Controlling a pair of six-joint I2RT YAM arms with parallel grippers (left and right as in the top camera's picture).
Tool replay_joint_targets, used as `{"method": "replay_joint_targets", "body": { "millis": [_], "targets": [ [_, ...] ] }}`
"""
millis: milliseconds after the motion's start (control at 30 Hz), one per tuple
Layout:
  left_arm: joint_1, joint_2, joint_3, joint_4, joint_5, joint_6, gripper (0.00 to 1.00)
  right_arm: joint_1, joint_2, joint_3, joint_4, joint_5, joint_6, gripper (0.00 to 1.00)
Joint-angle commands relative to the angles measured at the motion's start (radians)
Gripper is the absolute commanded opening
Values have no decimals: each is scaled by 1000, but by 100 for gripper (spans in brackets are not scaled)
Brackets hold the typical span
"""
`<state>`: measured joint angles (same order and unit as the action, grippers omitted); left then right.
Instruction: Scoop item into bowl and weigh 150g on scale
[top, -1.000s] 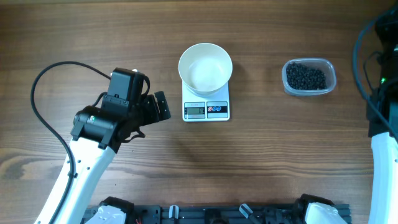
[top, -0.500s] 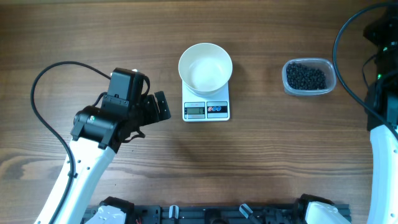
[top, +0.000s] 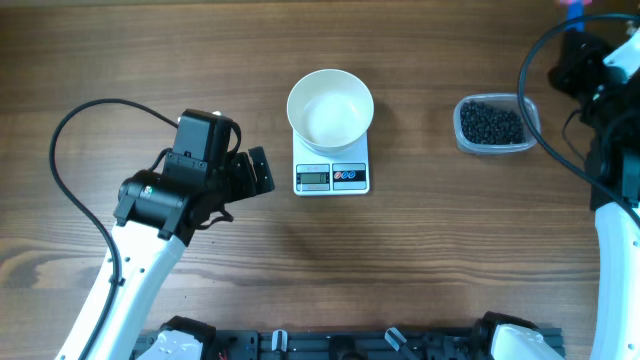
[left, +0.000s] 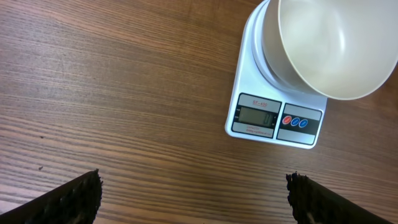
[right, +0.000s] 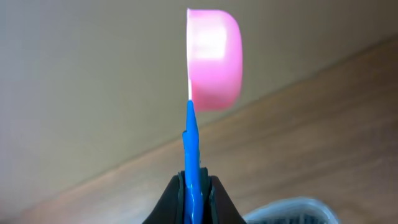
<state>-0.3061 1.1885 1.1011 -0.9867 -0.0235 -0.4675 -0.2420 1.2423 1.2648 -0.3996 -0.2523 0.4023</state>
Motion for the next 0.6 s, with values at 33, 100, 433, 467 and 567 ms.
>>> {"method": "replay_joint_targets", "body": {
  "millis": [33,100,433,467,567],
  "targets": [
    [5,5,-2,2,12,19,100,0,-18,5,-65,-72,-6,4],
    [5,5,-2,2,12,19,100,0,-18,5,-77,-90,-6,4],
    [5,5,-2,96,171,20,100,0,-18,5,-77,-309,68,4],
    [5,5,-2,105,211,46,100,0,-18,5,-77,-323,70,4],
    [5,5,-2,124,443,246,100,0,-18,5,-107,-329,55,4]
  ]
}}
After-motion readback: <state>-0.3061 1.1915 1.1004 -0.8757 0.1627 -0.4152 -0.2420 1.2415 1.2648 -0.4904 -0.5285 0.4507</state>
